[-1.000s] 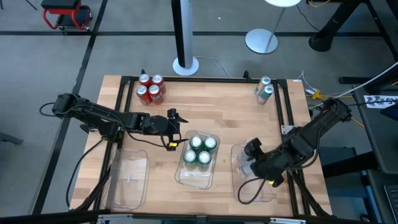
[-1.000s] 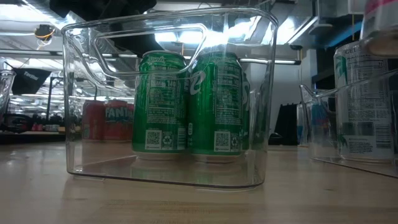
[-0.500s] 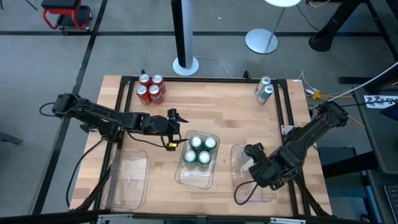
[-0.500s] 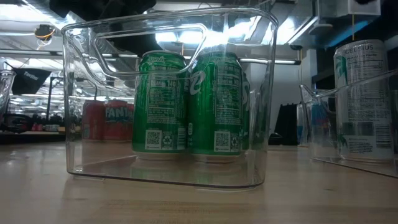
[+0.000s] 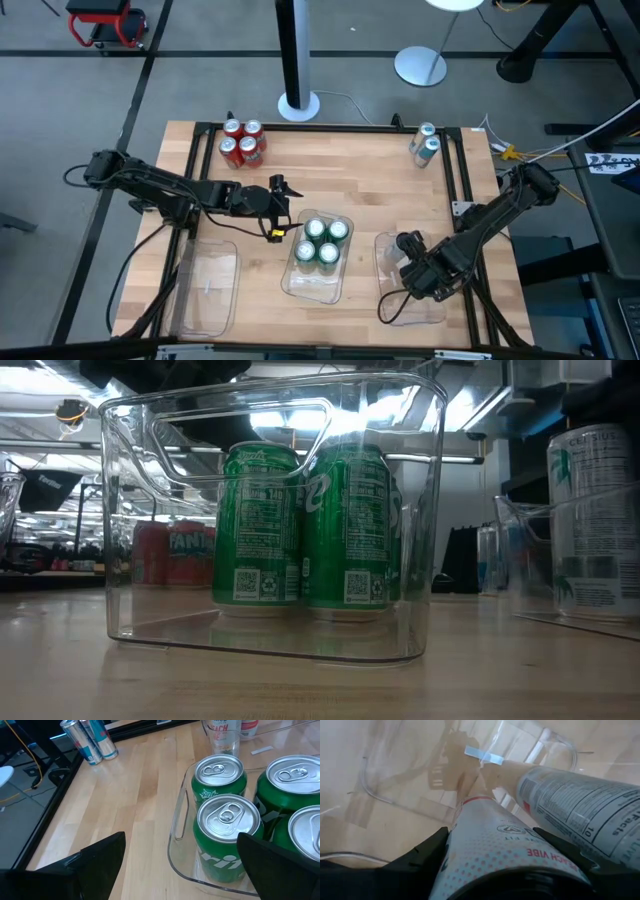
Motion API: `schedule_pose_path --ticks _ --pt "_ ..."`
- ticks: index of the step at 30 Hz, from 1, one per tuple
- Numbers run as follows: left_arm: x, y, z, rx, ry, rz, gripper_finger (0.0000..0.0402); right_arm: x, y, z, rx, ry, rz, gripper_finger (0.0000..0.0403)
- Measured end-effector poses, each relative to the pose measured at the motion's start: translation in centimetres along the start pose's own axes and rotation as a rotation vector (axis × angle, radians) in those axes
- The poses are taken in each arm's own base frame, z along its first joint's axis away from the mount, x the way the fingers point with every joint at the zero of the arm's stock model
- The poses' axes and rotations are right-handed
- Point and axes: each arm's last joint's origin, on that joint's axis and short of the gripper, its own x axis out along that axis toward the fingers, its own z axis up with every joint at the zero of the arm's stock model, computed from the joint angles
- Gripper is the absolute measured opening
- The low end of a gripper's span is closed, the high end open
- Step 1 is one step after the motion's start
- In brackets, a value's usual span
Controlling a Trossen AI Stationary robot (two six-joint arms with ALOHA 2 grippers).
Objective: Sort soda cans
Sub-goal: Put the white-pink soda can into the right transparent bin
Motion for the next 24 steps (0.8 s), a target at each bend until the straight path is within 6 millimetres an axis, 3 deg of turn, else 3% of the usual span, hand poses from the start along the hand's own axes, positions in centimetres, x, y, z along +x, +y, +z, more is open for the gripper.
schedule_pose_path --ticks 12,18,24 --pt "0.0 0.0 0.0 -0.001 0.000 0.000 0.0371 0.0 0.0 0.0 -0.055 -0.004 -0.014 0.0355" --pt "0.0 0.0 0.0 -0.002 0.001 0.000 0.0371 -0.3 0.2 -0.1 -0.055 -0.001 0.066 0.0369" --pt "0.0 0.0 0.0 -0.001 0.000 0.000 0.0371 -2.4 0.2 0.7 -0.076 -0.058 0.062 0.0371"
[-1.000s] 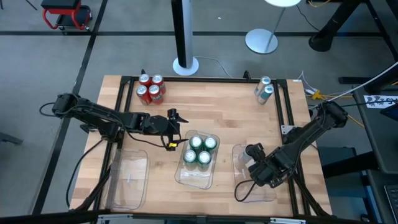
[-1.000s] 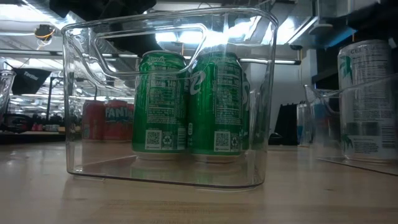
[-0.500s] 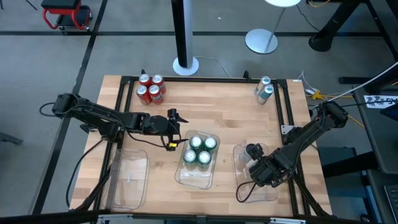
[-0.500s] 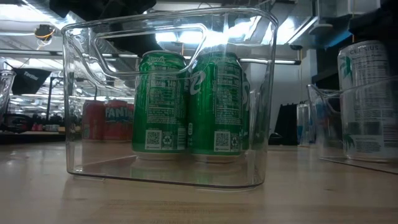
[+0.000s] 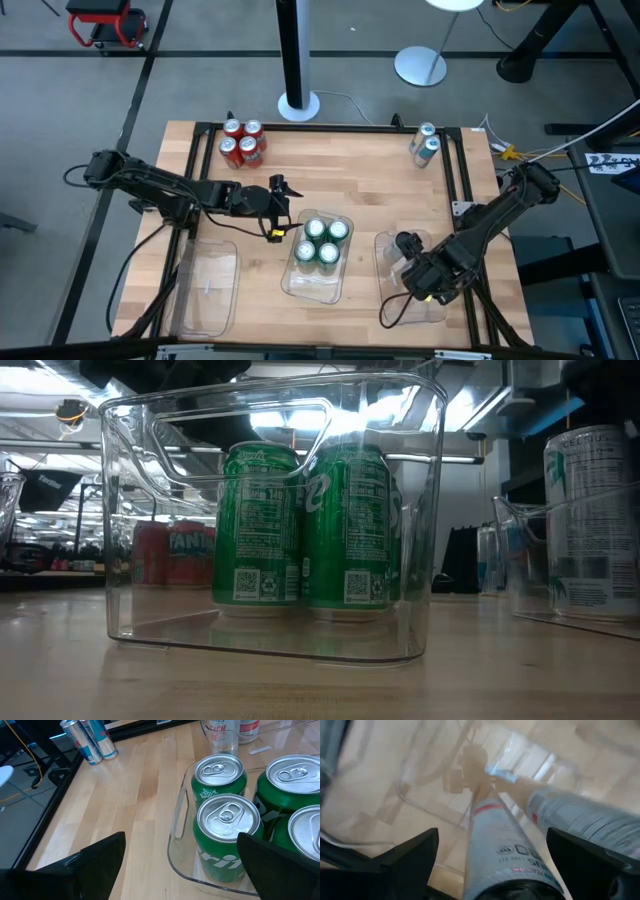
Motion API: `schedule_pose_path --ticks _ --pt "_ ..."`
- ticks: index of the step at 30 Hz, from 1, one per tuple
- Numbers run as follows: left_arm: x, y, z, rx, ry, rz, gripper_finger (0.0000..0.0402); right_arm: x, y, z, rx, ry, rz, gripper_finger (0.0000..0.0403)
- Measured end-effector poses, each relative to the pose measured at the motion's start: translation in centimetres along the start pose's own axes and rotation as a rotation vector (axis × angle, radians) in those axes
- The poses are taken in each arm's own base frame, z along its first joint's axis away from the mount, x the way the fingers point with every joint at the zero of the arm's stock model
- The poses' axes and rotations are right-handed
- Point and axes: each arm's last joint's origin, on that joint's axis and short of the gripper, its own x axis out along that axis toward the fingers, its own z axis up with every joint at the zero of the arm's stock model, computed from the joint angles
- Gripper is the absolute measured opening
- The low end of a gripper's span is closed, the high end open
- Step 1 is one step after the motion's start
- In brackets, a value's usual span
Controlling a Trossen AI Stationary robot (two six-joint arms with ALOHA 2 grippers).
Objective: Sort soda cans
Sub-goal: Put the white-pink soda can into the right transparent bin, then put the blue soda can into the right transparent bin
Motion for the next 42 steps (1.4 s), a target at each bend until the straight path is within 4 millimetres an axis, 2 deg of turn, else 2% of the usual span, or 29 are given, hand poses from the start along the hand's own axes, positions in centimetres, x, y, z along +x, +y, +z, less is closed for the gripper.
schedule_pose_path --ticks 7,12,16,21,27,30,36,42 --pt "0.0 0.0 0.0 0.001 -0.002 0.000 0.0371 -3.7 -0.3 0.4 -0.002 -0.030 -0.129 0.0371" --pt "0.0 0.0 0.0 0.000 -0.001 0.000 0.0371 -6.2 -1.2 0.5 -0.050 -0.057 -0.343 0.0371" --pt "0.0 0.0 0.0 0.009 -0.001 0.000 0.0371 -7.2 -4.0 0.7 -0.076 -0.042 -0.584 0.0372" --pt "0.0 0.0 0.0 0.014 -0.001 0.000 0.0371 -7.5 -9.5 -0.2 -0.039 0.090 -0.602 0.0372" --pt "0.0 0.0 0.0 0.013 0.001 0.000 0.0371 -7.9 -16.2 -3.3 0.061 0.246 -0.586 0.0372" --pt "0.0 0.0 -0.1 0.013 0.006 0.000 0.0371 -8.1 -18.7 -5.3 0.125 0.317 -0.559 0.0372" --pt "0.0 0.0 -0.1 0.010 0.010 -0.001 0.0371 -9.2 -21.6 -9.6 0.276 0.403 -0.529 0.0372" --pt "0.0 0.0 -0.1 0.000 0.011 -0.001 0.0371 -10.4 -23.2 -13.7 0.449 0.420 -0.527 0.0372"
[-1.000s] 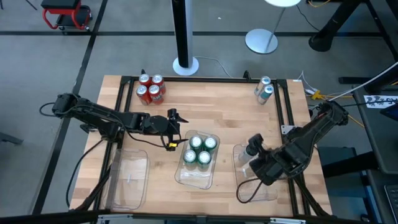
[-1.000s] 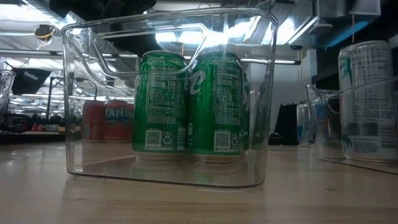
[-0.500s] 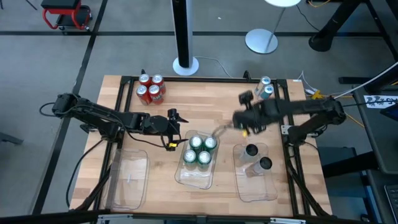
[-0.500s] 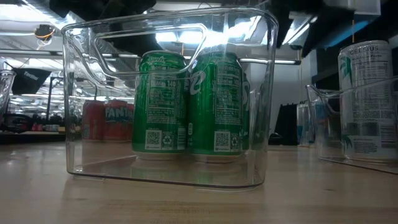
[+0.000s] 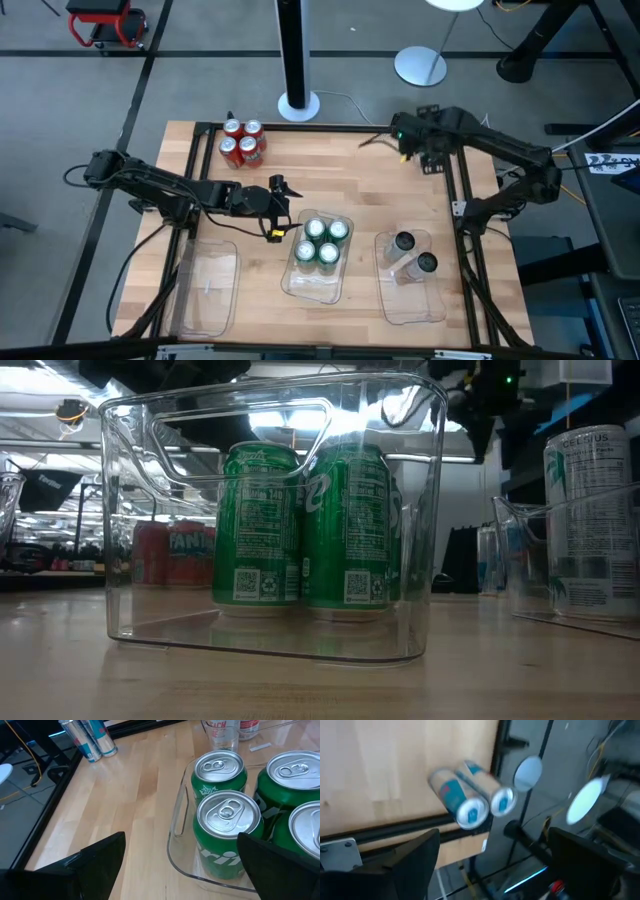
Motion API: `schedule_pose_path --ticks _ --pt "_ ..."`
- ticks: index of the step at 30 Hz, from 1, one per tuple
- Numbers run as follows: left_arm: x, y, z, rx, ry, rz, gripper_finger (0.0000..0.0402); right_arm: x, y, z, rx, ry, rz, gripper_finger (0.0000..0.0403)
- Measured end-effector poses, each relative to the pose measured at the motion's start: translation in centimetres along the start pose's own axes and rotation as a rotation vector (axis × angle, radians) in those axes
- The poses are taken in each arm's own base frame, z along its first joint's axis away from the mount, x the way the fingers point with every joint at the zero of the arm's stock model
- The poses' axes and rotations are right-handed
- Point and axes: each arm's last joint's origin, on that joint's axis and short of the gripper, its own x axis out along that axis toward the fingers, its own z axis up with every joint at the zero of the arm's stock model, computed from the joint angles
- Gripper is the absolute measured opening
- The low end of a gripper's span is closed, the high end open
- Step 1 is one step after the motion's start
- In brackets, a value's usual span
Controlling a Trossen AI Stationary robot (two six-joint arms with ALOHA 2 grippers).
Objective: Sort soda cans
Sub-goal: Put the blue soda can into the right transparent bin
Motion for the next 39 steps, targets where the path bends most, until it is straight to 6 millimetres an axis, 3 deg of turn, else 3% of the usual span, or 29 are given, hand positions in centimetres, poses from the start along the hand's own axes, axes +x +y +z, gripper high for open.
schedule_pose_path --ticks 10,16,19,30,39 --pt "0.0 0.0 -0.1 -0.006 0.010 -0.002 0.0371 2.6 -3.3 -2.8 0.198 0.085 0.041 0.0372" --pt "0.0 0.0 -0.1 -0.006 0.013 -0.002 0.0371 2.6 -3.4 -2.9 0.214 0.100 0.019 0.0372" --pt "0.0 0.0 -0.1 -0.002 0.012 -0.002 0.0371 3.0 -3.4 -2.6 0.340 0.047 0.074 0.0372" --pt "0.0 0.0 -0.1 -0.003 0.011 -0.002 0.0371 7.5 -3.6 -3.0 0.551 0.048 0.157 0.0372" --pt "0.0 0.0 0.0 -0.004 0.003 0.000 0.0371 10.2 -3.8 -4.1 0.625 0.007 0.249 0.0372"
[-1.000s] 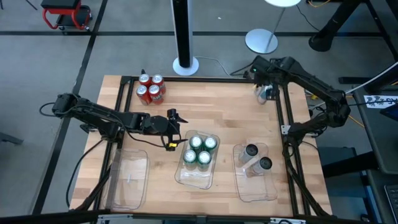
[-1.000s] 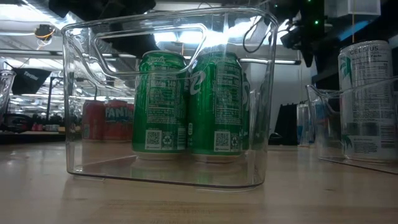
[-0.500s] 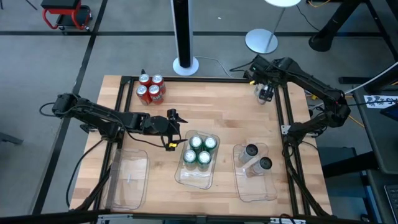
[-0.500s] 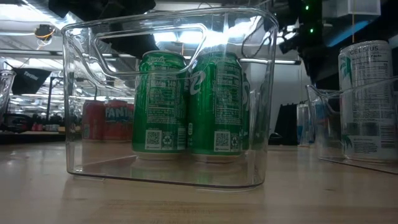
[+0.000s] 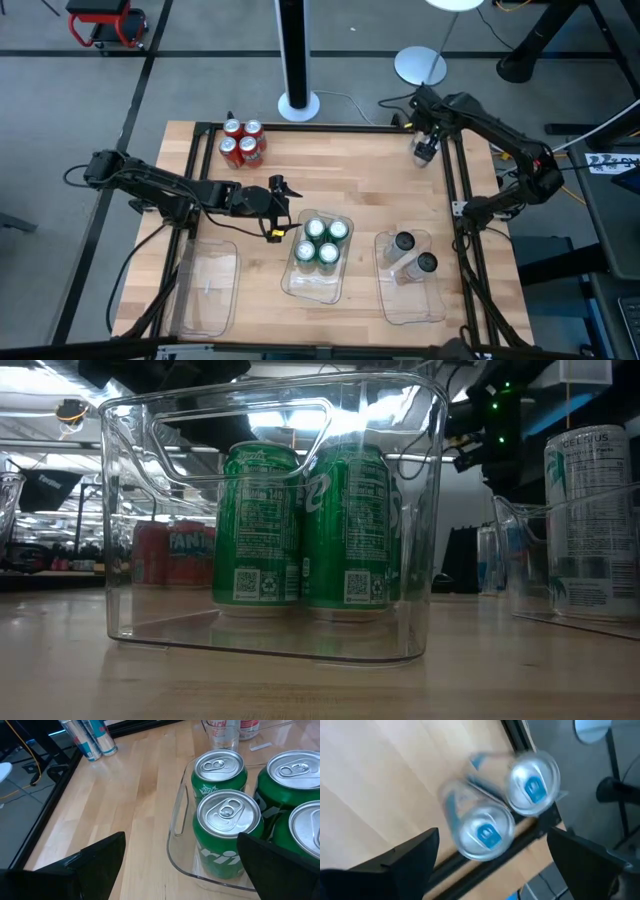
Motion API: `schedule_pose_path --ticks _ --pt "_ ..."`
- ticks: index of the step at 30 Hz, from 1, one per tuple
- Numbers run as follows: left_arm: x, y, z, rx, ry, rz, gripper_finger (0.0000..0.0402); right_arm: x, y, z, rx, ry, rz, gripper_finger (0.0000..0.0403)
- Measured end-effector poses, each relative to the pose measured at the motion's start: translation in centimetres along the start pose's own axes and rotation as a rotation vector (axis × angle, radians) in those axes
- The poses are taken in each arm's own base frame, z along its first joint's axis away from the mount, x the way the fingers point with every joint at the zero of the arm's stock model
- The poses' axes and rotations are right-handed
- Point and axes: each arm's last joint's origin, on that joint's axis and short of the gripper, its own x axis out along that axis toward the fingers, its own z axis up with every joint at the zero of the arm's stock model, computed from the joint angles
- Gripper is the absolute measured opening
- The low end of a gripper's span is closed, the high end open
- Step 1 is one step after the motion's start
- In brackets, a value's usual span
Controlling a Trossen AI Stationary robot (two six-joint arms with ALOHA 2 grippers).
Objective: Sort soda cans
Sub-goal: Put the blue soda can into the right transparent bin
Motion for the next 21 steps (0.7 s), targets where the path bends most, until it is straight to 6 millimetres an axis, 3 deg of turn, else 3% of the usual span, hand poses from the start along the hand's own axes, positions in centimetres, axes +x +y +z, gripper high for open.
schedule_pose_path --ticks 11,21 --pt "0.0 0.0 0.2 -0.007 -0.021 0.003 0.0371 0.5 -0.5 -0.2 0.021 0.018 -0.039 0.0372" --pt "0.0 0.0 0.2 -0.015 -0.020 0.002 0.0371 2.5 -0.6 -0.5 0.016 0.017 -0.008 0.0372"
